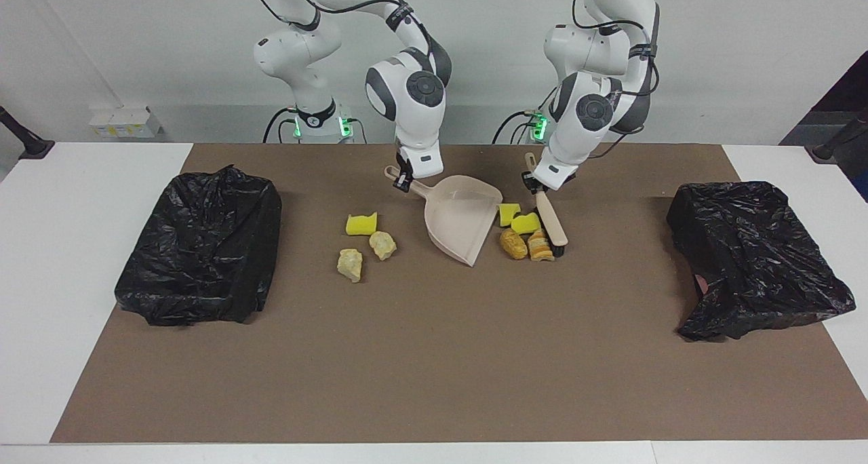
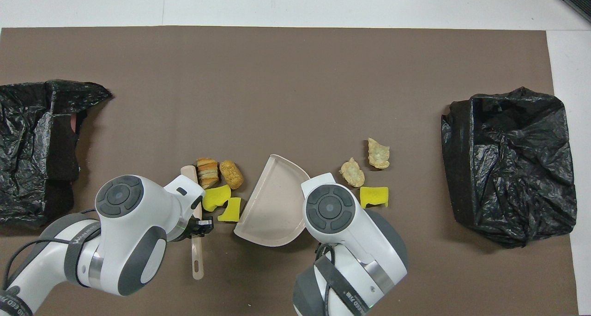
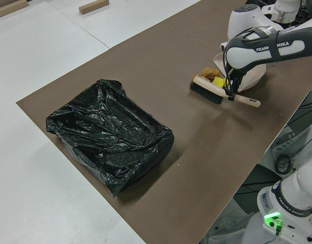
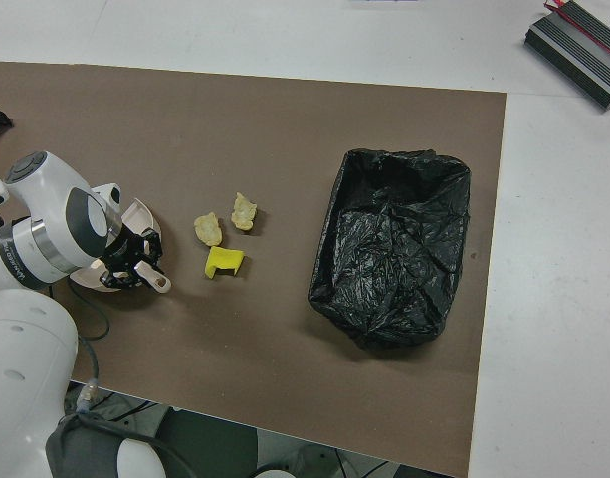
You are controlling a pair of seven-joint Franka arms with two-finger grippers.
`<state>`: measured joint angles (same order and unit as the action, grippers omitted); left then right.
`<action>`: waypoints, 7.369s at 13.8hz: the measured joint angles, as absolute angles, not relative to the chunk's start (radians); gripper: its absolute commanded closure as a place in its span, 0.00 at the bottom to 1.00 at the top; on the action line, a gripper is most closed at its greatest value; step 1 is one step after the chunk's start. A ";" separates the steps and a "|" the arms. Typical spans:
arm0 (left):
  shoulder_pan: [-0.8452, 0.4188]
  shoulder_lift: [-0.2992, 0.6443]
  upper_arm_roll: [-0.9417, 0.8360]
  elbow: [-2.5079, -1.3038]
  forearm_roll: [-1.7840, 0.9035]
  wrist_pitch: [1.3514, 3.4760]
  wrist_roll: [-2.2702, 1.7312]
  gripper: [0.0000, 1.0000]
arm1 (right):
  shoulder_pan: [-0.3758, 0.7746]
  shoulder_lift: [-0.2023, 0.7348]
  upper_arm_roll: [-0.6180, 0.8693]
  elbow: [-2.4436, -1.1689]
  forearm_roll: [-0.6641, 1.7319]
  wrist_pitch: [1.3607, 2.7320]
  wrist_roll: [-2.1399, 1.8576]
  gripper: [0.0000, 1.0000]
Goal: Sweep and dump trash in bin
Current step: 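Lower the dustpan beside the bread while the left gripper brushes toward it, then sweep the bread and sponges into the dustpan with the left gripper's brush, then carry the loaded dustpan with the right gripper to the nearby black bag, then tip the dustpan into the bag while the left gripper sets the brush down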
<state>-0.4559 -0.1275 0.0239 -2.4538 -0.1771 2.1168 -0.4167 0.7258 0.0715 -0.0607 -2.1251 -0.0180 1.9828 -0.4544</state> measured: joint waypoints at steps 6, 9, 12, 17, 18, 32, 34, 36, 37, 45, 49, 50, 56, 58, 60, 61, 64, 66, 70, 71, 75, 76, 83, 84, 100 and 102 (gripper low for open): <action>-0.624 -0.127 0.022 -2.455 -0.228 2.165 -0.415 1.00 | 0.773 0.072 -0.060 -2.143 -0.036 2.022 -0.382 1.00; -0.705 -0.127 0.022 -2.436 -0.235 2.174 -0.415 1.00 | 0.774 0.072 -0.062 -2.146 -0.038 2.024 -0.381 1.00; -0.710 -0.128 0.034 -2.400 -0.235 2.109 -0.245 1.00 | 0.774 0.072 -0.062 -2.146 -0.038 2.024 -0.381 1.00; -0.596 -0.128 0.052 -2.307 -0.194 1.988 0.054 1.00 | 0.773 0.072 -0.063 -2.146 -0.038 2.024 -0.374 1.00; -0.575 -0.128 0.053 -2.295 -0.168 1.984 0.093 1.00 | 0.770 0.071 -0.063 -2.145 -0.038 2.022 -0.370 1.00; -0.461 0.198 0.043 -1.971 0.101 1.986 0.355 1.00 | 0.718 0.046 -0.069 -2.149 -0.040 2.000 -0.506 1.00; -0.494 0.210 0.028 -1.977 0.100 1.984 0.358 1.00 | 0.710 0.047 -0.069 -2.149 -0.044 2.003 -0.507 1.00; -0.550 0.203 0.020 -2.001 0.088 1.978 0.356 1.00 | 0.708 0.047 -0.070 -2.149 -0.045 2.003 -0.507 1.00; -0.575 0.188 0.019 -2.026 0.043 1.969 0.345 1.00 | 0.708 0.047 -0.070 -2.149 -0.045 2.003 -0.506 1.00; -0.569 0.068 0.037 -2.153 -0.392 1.935 0.282 1.00 | 0.708 0.047 -0.070 -2.151 -0.046 2.003 -0.504 1.00; -0.501 0.052 0.050 -2.153 -0.351 1.911 0.281 1.00 | 0.685 0.047 -0.070 -2.143 -0.046 2.007 -0.514 1.00; -0.480 0.044 0.052 -2.153 -0.322 1.909 0.281 1.00 | 0.679 0.046 -0.071 -2.142 -0.046 2.007 -0.520 1.00; -0.447 0.027 0.055 -2.166 -0.251 1.903 0.167 1.00 | 0.552 -0.021 -0.076 -2.083 -0.047 1.979 -0.597 1.00; -0.470 0.017 0.047 -2.188 -0.247 1.924 0.037 1.00 | 0.449 -0.089 -0.081 -2.042 -0.047 1.901 -0.689 1.00; -0.552 -0.001 0.040 -2.209 -0.246 1.952 -0.127 1.00 | 0.335 -0.146 -0.085 -1.995 -0.047 1.805 -0.802 1.00; -0.608 -0.009 0.036 -2.213 -0.246 1.963 -0.214 1.00 | 0.269 -0.168 -0.088 -1.973 -0.048 1.766 -0.876 1.00; -0.763 -0.032 0.026 -2.221 -0.244 1.975 -0.455 1.00 | 0.066 -0.192 -0.106 -1.935 -0.053 1.690 -1.076 1.00; -0.860 -0.039 0.024 -2.237 -0.243 2.003 -0.598 1.00 | -0.076 -0.190 -0.126 -1.934 -0.063 1.689 -1.214 1.00; -0.922 -0.038 0.024 -2.288 -0.242 2.087 -0.711 1.00 | -0.230 -0.186 -0.143 -1.934 -0.236 1.718 -1.365 1.00; -0.922 -0.037 0.030 -2.303 -0.242 2.103 -0.719 1.00 | -0.247 -0.180 -0.149 -1.937 -0.266 1.747 -1.399 1.00; -0.908 -0.037 0.043 -2.336 -0.242 2.145 -0.726 0.00 | -0.268 -0.136 -0.153 -1.947 -0.461 1.822 -1.553 1.00; -0.905 -0.037 0.043 -2.337 -0.242 2.146 -0.726 0.00 | -0.257 -0.134 -0.148 -1.956 -0.506 1.844 -1.596 1.00; -0.691 -0.041 0.061 -2.263 -0.239 2.077 -0.724 0.00 | -0.159 -0.124 -0.136 -1.999 -0.733 1.915 -1.706 1.00; -0.646 -0.041 0.064 -2.242 -0.239 2.068 -0.714 0.00 | -0.150 -0.121 -0.137 -2.001 -0.766 1.915 -1.712 1.00; -0.108 0.011 0.069 -1.814 -0.097 1.817 0.036 0.00 | 0.067 -0.166 -0.129 -2.097 -1.104 1.782 -1.335 1.00; -0.042 0.011 0.069 -1.812 -0.097 1.814 0.049 0.00 | 0.094 -0.172 -0.113 -2.097 -1.105 1.716 -1.313 1.00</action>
<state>-0.0418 0.0108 0.0688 -1.8120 -0.0968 1.8144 0.0491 0.0938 -0.1725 -0.1134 -2.0969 -1.1054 1.7158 -1.3128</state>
